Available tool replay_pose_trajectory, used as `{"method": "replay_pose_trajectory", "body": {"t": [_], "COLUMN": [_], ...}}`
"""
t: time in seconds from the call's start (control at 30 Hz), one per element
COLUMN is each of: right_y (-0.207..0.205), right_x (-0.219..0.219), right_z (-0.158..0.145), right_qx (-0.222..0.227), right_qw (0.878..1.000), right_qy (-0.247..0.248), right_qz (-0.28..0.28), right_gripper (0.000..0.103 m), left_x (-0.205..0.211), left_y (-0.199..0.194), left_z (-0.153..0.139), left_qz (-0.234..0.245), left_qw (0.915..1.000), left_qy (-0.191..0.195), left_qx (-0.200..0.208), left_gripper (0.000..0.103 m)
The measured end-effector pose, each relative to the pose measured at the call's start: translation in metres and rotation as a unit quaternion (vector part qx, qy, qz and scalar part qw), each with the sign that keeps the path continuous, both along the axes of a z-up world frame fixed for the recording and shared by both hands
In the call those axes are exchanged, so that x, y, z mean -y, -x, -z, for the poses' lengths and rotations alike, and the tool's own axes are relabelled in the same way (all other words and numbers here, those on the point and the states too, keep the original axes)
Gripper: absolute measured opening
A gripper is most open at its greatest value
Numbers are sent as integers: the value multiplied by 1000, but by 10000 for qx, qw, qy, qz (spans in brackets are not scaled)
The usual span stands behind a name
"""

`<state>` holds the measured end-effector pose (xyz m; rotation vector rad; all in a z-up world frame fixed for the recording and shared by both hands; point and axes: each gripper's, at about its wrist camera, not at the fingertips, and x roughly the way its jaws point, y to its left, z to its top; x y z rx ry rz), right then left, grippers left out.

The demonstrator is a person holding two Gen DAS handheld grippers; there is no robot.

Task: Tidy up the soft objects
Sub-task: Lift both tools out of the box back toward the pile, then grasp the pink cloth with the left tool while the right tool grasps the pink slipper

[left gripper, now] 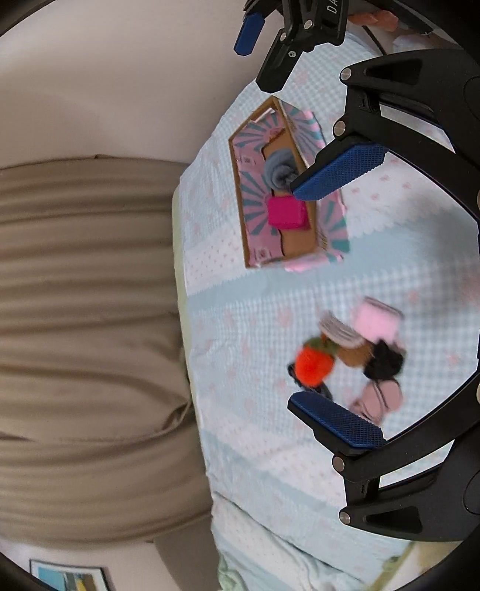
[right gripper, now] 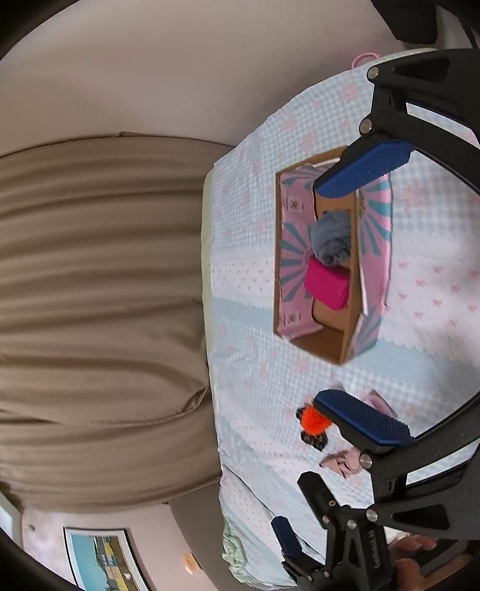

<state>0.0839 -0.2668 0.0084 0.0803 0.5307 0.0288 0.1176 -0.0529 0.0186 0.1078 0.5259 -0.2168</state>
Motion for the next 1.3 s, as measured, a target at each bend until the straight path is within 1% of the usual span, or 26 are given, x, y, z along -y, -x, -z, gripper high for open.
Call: {"method": "replay_pose_trajectory", "body": {"t": [0.13, 0.27, 0.4, 0.57, 0.77, 0.97, 1.17, 1.3], "right_y": [22, 38, 40, 34, 15, -16, -49, -67], "right_x": [-20, -33, -49, -72, -106, -134, -160, -175], "right_z": [8, 17, 29, 48, 77, 112, 150, 170], "right_qx": [107, 154, 75, -58, -170, -403, -651, -750], "right_qw": [9999, 9998, 9995, 9987, 9964, 9909, 9828, 9778], "right_qy": [-82, -143, -293, -413, -427, -441, -176, 159], "right_qz": [-37, 12, -88, -278, -713, -1207, -1720, -1951], "right_gripper": [103, 103, 103, 103, 103, 103, 103, 103], "left_x": [-29, -59, -86, -122, -158, -186, -199, -200], "left_y": [24, 39, 42, 39, 24, -10, -51, -75], "left_z": [9, 24, 42, 67, 96, 127, 166, 189], "left_qz": [-204, -412, -571, -768, -915, -917, -719, -588], "left_qw": [9998, 9991, 9981, 9963, 9939, 9924, 9918, 9906], "left_qy": [3, 81, 138, 214, 296, 292, 115, 42], "left_qx": [39, -50, -175, -319, -545, -761, -1053, -1236], "left_gripper": [103, 103, 103, 103, 103, 103, 103, 103]}}
